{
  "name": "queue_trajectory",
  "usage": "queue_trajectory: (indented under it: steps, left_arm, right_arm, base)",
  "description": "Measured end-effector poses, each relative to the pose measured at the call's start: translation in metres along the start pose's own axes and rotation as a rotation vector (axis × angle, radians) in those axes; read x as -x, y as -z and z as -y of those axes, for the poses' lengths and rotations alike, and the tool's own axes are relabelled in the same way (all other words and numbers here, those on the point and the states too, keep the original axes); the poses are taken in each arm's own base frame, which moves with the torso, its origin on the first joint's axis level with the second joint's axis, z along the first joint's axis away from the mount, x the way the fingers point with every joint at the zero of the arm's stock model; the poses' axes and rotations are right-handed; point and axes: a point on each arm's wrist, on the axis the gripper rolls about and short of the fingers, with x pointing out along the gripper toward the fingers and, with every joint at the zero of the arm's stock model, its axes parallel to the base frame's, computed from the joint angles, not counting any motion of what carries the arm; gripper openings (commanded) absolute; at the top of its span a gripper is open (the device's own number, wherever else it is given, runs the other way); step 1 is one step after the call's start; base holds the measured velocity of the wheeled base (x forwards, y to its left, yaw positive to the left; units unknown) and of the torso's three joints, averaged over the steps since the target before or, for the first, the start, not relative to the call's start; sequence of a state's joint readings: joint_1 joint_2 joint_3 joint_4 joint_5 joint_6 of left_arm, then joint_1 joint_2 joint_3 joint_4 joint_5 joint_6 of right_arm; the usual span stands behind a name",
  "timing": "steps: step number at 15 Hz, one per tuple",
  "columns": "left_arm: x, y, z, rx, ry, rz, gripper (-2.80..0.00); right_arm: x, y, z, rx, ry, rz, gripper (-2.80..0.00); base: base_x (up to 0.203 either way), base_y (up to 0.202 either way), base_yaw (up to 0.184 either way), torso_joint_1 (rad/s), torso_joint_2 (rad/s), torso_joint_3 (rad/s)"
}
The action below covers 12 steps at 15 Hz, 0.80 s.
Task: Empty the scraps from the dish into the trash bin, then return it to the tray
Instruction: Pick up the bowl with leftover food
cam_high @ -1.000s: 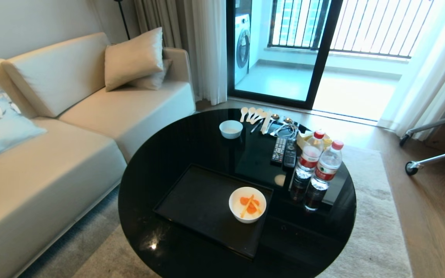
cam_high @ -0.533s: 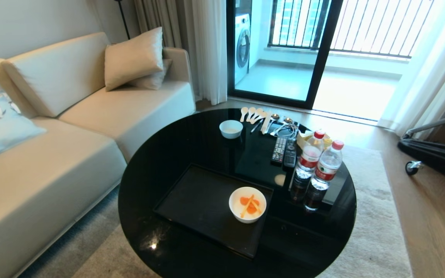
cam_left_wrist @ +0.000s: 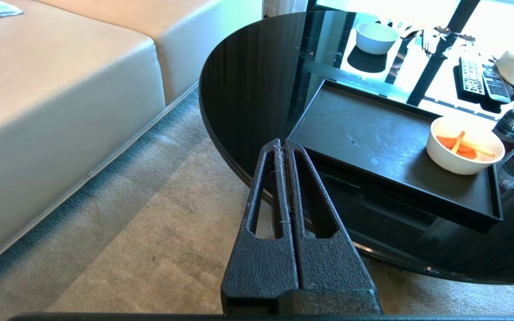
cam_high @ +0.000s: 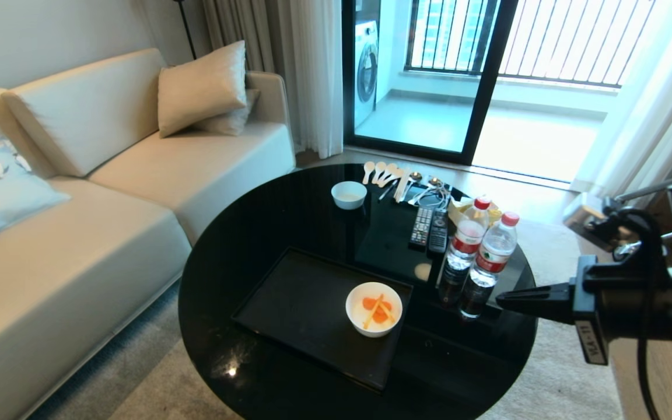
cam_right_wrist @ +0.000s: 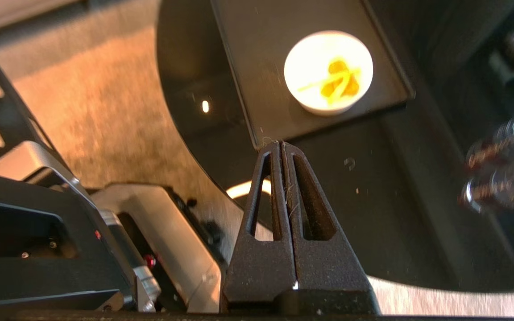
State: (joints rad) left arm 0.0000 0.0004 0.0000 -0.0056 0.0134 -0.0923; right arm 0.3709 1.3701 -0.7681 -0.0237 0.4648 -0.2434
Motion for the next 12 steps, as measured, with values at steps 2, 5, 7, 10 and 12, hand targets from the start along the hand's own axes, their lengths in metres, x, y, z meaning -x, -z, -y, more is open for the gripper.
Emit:
queue_trajectory:
  steps: [2,5,7,10,12]
  left_arm:
    - [0.0,0.0,0.0,0.0,0.0,0.0,-2.8]
    - [0.0,0.0,0.0,0.0,0.0,0.0,-2.8]
    - [0.0,0.0,0.0,0.0,0.0,0.0,-2.8]
    - [0.0,0.0,0.0,0.0,0.0,0.0,-2.8]
    - [0.0,0.0,0.0,0.0,0.0,0.0,-2.8]
  right_arm:
    - [-0.028,-0.005,0.006,-0.01,0.028,-0.097,-2.8]
    - [-0.074,-0.006,0.002,0.002,0.053,-0.213,-2.8]
    - [-0.1,-0.008,-0.007,-0.03,0.082,-0.262,-2.8]
    - [-0.128,-0.018,-0.02,-0.15,0.155,-0.333,-2.8]
    - [-0.139,-0.025,-0.025,-0.237,0.202,-0.396,-2.8]
  base:
    - [0.0,0.0,0.0,0.0,0.0,0.0]
    - [0.0,0.0,0.0,0.0,0.0,0.0]
    - [0.0,0.0,0.0,0.0,0.0,0.0]
    - [0.0,0.0,0.0,0.0,0.0,0.0]
    - [0.0,0.0,0.0,0.0,0.0,0.0]
